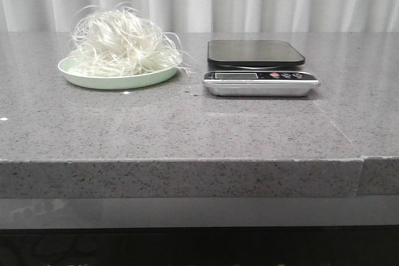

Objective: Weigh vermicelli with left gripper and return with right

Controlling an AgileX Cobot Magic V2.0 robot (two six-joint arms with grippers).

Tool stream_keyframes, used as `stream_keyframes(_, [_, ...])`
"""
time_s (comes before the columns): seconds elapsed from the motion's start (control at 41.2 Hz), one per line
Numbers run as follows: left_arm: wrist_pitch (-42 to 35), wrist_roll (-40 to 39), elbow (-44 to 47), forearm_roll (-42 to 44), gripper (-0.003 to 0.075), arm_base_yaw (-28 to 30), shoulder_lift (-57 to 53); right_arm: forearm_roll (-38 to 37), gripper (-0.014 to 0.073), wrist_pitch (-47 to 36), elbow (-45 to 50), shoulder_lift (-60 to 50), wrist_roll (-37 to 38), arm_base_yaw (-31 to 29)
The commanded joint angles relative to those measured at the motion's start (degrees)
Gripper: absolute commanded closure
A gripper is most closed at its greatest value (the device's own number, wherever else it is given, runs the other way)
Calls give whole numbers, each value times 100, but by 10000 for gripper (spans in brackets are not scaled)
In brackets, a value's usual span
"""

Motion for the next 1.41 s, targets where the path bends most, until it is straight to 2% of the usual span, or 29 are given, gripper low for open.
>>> stream_keyframes(0.0, [-444, -56, 40, -52, 578, 17, -110, -83, 435, -538, 51, -149, -45, -129])
stream_keyframes(0.146, [-444, -56, 40, -52, 578, 17, -110, -83, 435, -1592, 771, -755, -45, -706])
stream_keyframes(0.388, [-444, -56, 40, -52, 578, 17, -110, -83, 435, -4050, 2678, -1824, -45, -1839])
stream_keyframes(0.631, [-444, -56, 40, -52, 578, 17, -110, -79, 435, -5421, 4083, -2345, -39, -2084])
stream_keyframes(0.825, [-444, -56, 40, -52, 578, 17, -110, -79, 435, -5978, 4683, -2514, -39, -2089])
stream_keyframes(1.383, [-444, -56, 40, -52, 578, 17, -110, -79, 435, -5922, 4686, -2509, -35, -2104])
